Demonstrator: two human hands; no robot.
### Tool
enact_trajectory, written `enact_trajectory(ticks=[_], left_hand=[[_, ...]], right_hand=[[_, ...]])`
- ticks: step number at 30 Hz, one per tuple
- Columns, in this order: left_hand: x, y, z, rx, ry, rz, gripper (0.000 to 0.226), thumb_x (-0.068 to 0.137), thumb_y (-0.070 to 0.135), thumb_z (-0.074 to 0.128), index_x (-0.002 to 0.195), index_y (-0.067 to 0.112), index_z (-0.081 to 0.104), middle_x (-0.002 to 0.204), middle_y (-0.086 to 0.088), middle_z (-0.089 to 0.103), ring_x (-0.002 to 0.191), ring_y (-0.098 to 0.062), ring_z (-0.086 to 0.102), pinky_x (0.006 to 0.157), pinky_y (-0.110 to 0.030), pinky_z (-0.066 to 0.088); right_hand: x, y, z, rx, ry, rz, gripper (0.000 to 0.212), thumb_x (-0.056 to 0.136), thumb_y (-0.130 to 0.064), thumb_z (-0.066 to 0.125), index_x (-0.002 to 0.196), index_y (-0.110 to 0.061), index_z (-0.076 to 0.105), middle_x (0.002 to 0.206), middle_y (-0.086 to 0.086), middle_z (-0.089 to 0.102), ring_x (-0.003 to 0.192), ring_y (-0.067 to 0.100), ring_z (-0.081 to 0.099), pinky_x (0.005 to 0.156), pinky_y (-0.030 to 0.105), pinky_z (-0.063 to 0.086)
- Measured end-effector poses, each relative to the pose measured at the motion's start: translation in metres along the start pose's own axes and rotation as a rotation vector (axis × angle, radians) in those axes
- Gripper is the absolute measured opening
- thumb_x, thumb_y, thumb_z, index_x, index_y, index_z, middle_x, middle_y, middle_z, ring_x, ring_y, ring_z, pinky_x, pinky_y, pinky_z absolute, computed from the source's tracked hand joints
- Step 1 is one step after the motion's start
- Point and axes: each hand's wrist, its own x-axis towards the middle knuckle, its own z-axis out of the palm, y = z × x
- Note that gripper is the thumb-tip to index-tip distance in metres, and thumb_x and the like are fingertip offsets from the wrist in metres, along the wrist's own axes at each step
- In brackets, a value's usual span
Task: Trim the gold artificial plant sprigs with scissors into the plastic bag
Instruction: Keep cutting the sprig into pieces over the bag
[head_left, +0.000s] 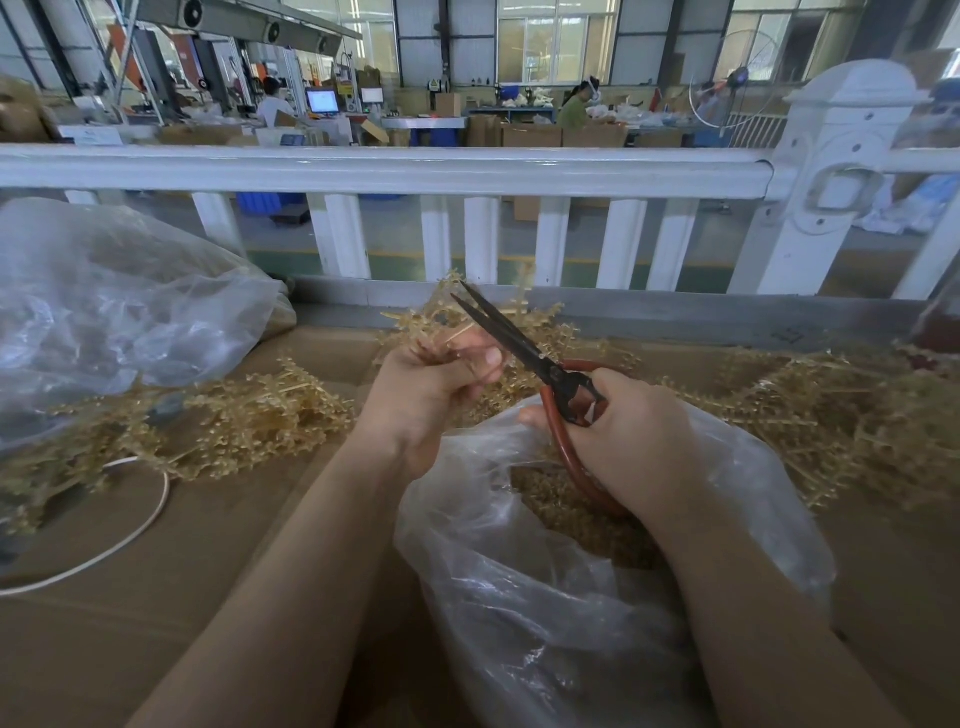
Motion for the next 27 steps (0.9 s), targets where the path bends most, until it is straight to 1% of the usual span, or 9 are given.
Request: enact_trajectory(ticks=[2, 4, 7, 10, 14, 17, 20, 24, 27], left_hand=[[-0.001, -0.004, 0.003, 0.039, 0.007, -0.070, 0.013, 0.076, -0.001, 0.074, 0.084, 0.008, 0.070, 0.075, 0.000, 0.072, 0.068, -0.009, 0.066, 0.065, -0.020, 0.050], [-0.002, -0.008, 0.008, 0.109, -0.003, -0.107, 0.016, 0.074, -0.002, 0.076, 0.083, 0.010, 0.071, 0.080, -0.003, 0.071, 0.074, -0.012, 0.063, 0.071, -0.024, 0.046], [-0.003, -0.011, 0.015, 0.189, -0.026, -0.140, 0.022, 0.069, -0.001, 0.080, 0.077, 0.019, 0.073, 0.076, 0.002, 0.071, 0.066, -0.005, 0.060, 0.062, -0.019, 0.042], [-0.004, -0.012, 0.015, 0.167, -0.038, -0.170, 0.018, 0.066, 0.006, 0.082, 0.069, 0.023, 0.076, 0.068, 0.004, 0.069, 0.064, -0.006, 0.062, 0.059, -0.019, 0.041], [-0.005, -0.012, 0.014, 0.150, -0.074, -0.154, 0.016, 0.072, 0.008, 0.079, 0.070, 0.024, 0.077, 0.070, 0.005, 0.070, 0.064, -0.007, 0.062, 0.064, -0.024, 0.039], [-0.006, -0.010, 0.017, 0.131, -0.093, -0.106, 0.009, 0.070, 0.022, 0.079, 0.078, 0.023, 0.074, 0.075, 0.003, 0.068, 0.072, -0.009, 0.062, 0.077, -0.029, 0.043], [-0.006, -0.010, 0.017, 0.090, -0.056, -0.060, 0.012, 0.074, 0.028, 0.075, 0.082, 0.021, 0.073, 0.077, 0.001, 0.070, 0.077, -0.011, 0.066, 0.088, -0.034, 0.046], [-0.004, -0.012, 0.017, 0.004, 0.035, -0.020, 0.007, 0.082, 0.007, 0.073, 0.084, 0.014, 0.074, 0.073, 0.002, 0.073, 0.070, -0.008, 0.070, 0.075, -0.023, 0.055], [-0.003, -0.010, 0.015, -0.037, 0.048, 0.024, 0.011, 0.087, 0.003, 0.068, 0.086, 0.013, 0.073, 0.074, 0.002, 0.073, 0.071, -0.008, 0.070, 0.068, -0.015, 0.053]], right_hand=[[-0.001, -0.001, 0.001, 0.083, 0.006, 0.010, 0.068, 0.058, -0.093, 0.046, 0.072, -0.029, 0.060, 0.060, -0.015, 0.061, 0.058, 0.003, 0.058, 0.053, 0.016, 0.040], [-0.001, -0.003, 0.002, 0.213, -0.004, 0.047, 0.059, 0.061, -0.088, 0.057, 0.071, -0.030, 0.065, 0.063, -0.018, 0.066, 0.065, 0.000, 0.063, 0.055, 0.016, 0.043], [0.001, -0.005, 0.002, 0.393, -0.030, 0.129, 0.045, 0.067, -0.072, 0.067, 0.073, -0.028, 0.069, 0.067, -0.021, 0.069, 0.066, -0.003, 0.065, 0.058, 0.022, 0.052], [0.003, -0.003, 0.001, 0.493, -0.041, 0.130, 0.028, 0.079, -0.050, 0.077, 0.069, -0.025, 0.069, 0.060, -0.015, 0.069, 0.055, 0.001, 0.065, 0.048, 0.013, 0.047], [0.003, 0.001, 0.001, 0.580, -0.038, 0.111, 0.017, 0.087, -0.026, 0.078, 0.072, -0.027, 0.069, 0.062, -0.015, 0.070, 0.054, -0.001, 0.064, 0.048, 0.010, 0.045], [0.004, 0.001, 0.000, 0.590, -0.026, 0.113, 0.013, 0.086, -0.026, 0.078, 0.076, -0.028, 0.069, 0.069, -0.018, 0.071, 0.064, -0.001, 0.067, 0.055, 0.009, 0.047], [0.003, 0.000, -0.001, 0.582, -0.030, 0.097, 0.017, 0.087, -0.024, 0.078, 0.074, -0.030, 0.068, 0.067, -0.021, 0.070, 0.063, -0.003, 0.066, 0.055, 0.007, 0.046], [0.002, -0.004, 0.000, 0.519, -0.033, 0.102, 0.017, 0.087, -0.034, 0.078, 0.075, -0.032, 0.066, 0.069, -0.025, 0.069, 0.065, -0.005, 0.066, 0.054, 0.007, 0.048], [0.000, -0.008, -0.002, 0.455, -0.024, 0.124, 0.029, 0.075, -0.062, 0.076, 0.081, -0.037, 0.063, 0.074, -0.034, 0.067, 0.071, -0.011, 0.064, 0.052, 0.007, 0.046]])
